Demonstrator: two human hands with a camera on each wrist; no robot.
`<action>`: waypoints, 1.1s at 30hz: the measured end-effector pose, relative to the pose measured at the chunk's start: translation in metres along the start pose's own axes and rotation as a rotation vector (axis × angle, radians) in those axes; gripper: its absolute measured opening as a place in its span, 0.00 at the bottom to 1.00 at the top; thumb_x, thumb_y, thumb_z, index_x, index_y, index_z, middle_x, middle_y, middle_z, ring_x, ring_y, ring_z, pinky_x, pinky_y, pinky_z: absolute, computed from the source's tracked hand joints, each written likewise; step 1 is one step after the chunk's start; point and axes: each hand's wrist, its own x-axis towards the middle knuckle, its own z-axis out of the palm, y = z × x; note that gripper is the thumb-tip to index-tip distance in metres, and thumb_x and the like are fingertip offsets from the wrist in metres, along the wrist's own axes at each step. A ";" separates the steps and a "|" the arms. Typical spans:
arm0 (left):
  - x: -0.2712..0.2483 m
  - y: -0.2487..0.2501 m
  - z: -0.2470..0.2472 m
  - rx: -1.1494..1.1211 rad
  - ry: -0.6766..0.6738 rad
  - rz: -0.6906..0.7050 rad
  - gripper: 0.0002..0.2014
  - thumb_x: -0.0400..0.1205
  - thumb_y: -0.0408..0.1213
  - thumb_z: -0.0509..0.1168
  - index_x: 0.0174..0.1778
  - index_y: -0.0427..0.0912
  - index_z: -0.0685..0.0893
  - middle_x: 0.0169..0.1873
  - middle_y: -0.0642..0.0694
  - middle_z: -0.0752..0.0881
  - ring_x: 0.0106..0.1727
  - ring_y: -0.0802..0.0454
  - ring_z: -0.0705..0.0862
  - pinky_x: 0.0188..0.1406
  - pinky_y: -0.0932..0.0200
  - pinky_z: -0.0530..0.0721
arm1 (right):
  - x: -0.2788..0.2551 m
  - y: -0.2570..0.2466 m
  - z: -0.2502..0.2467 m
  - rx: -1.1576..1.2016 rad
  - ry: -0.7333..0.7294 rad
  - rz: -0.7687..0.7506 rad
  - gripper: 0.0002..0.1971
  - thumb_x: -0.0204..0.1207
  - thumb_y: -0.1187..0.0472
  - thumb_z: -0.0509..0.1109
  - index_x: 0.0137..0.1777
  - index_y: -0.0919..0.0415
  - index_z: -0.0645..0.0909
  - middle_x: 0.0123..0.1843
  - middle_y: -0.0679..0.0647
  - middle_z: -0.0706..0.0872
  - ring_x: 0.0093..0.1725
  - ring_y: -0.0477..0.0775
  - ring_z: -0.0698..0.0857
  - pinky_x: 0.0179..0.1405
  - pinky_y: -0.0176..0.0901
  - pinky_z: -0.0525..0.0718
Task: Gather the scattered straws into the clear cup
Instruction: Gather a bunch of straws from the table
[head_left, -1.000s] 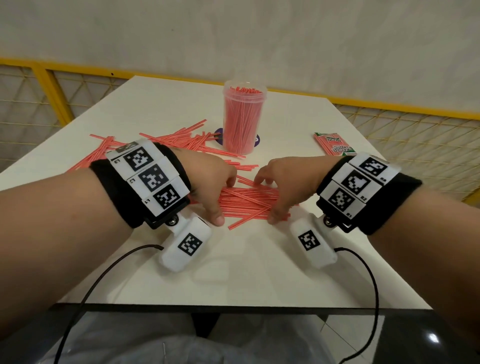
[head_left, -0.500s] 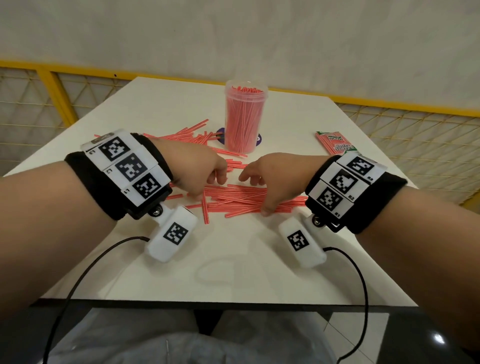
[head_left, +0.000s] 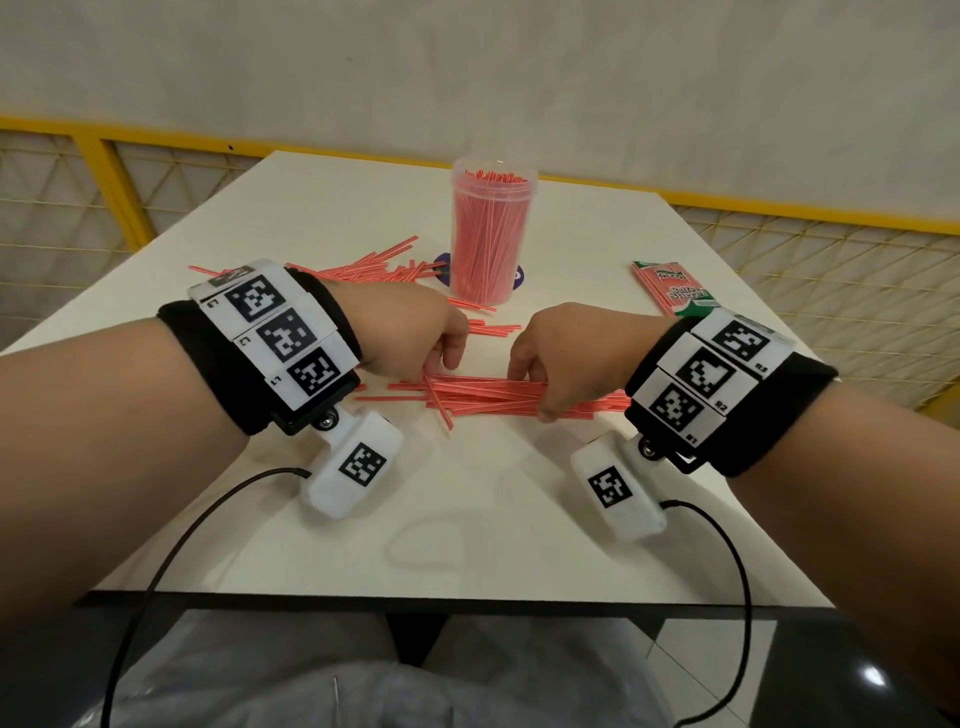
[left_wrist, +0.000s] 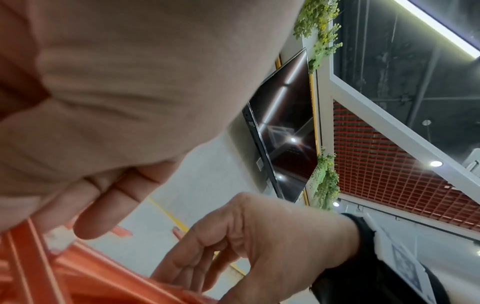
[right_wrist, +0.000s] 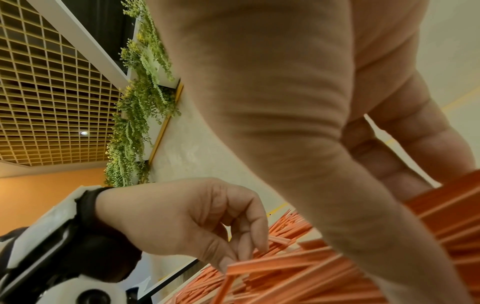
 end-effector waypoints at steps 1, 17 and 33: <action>-0.001 0.000 -0.003 -0.016 0.030 -0.002 0.16 0.76 0.24 0.61 0.49 0.52 0.81 0.40 0.58 0.84 0.37 0.65 0.80 0.29 0.75 0.71 | 0.000 0.001 0.001 0.012 0.003 0.005 0.24 0.68 0.53 0.79 0.65 0.53 0.82 0.34 0.38 0.69 0.42 0.46 0.72 0.30 0.31 0.66; 0.004 0.017 -0.009 -0.132 0.072 -0.006 0.30 0.70 0.45 0.80 0.66 0.54 0.76 0.54 0.57 0.80 0.45 0.61 0.78 0.37 0.65 0.73 | -0.017 0.032 0.001 0.098 -0.122 0.192 0.51 0.55 0.41 0.85 0.79 0.47 0.66 0.70 0.46 0.77 0.54 0.47 0.73 0.49 0.41 0.73; -0.013 0.024 0.003 0.135 -0.140 -0.204 0.39 0.71 0.40 0.79 0.76 0.48 0.67 0.37 0.58 0.70 0.43 0.53 0.74 0.28 0.61 0.67 | -0.013 0.039 0.014 0.172 -0.140 0.253 0.48 0.55 0.54 0.88 0.76 0.48 0.67 0.56 0.48 0.79 0.46 0.50 0.79 0.32 0.39 0.72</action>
